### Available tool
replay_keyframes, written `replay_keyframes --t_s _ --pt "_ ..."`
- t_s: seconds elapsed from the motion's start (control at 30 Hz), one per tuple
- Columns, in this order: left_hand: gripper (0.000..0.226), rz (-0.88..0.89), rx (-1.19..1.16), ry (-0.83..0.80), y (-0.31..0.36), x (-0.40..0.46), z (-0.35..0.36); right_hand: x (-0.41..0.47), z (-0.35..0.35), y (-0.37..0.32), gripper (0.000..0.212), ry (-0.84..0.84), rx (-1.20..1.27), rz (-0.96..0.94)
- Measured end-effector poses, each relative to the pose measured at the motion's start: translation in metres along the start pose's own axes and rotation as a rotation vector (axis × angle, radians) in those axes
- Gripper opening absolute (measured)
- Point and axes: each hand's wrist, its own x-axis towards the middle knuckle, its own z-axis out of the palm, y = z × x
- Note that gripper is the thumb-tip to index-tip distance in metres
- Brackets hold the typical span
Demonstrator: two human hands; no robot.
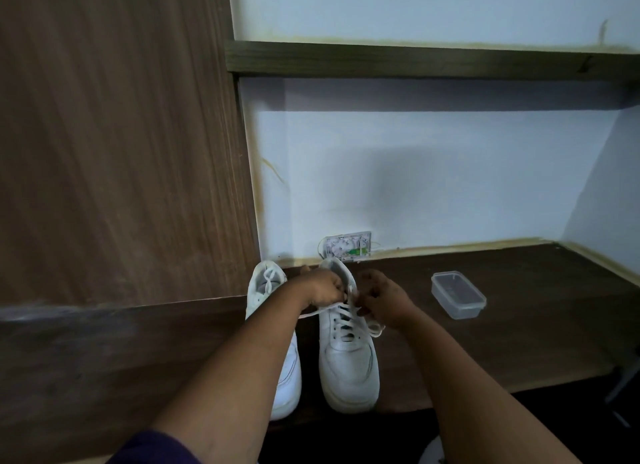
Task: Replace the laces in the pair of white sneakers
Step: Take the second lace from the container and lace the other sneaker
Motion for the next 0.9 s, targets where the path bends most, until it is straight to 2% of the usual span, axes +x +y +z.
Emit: replay_keyframes --t_s 0.07,0.13,0.27,0.43,0.6,0.73,0.8,0.9 --pt "0.035 -0.026 0.013 0.003 0.0 0.0 -0.001 0.001 -0.002 -0.001 0.032 -0.114 -0.027 -0.019" --pt "0.034 -0.072 -0.07 0.046 -0.005 0.005 -0.005 0.003 0.0 -0.002 0.033 -0.177 -0.083 -0.017" --pt "0.031 -0.053 -0.096 0.153 -0.01 0.006 -0.009 0.009 0.0 -0.003 0.027 -0.112 0.03 0.035" --pt "0.036 -0.006 0.026 0.017 -0.006 0.012 -0.002 0.01 -0.002 0.001 0.029 -0.117 0.148 0.046" --pt "0.036 0.084 0.183 -0.068 -0.005 0.012 -0.006 0.01 -0.001 0.002 0.028 -0.105 0.123 0.021" --pt "0.034 0.023 0.043 -0.065 -0.011 0.009 -0.01 0.012 -0.002 0.001 0.027 -0.104 0.11 0.028" --pt "0.034 -0.018 -0.083 -0.009 -0.007 0.004 -0.009 0.012 -0.001 0.001 0.026 -0.108 0.099 0.023" --pt "0.027 -0.12 -0.678 0.065 -0.013 0.0 -0.01 0.009 0.001 0.001 0.025 -0.107 0.135 0.015"
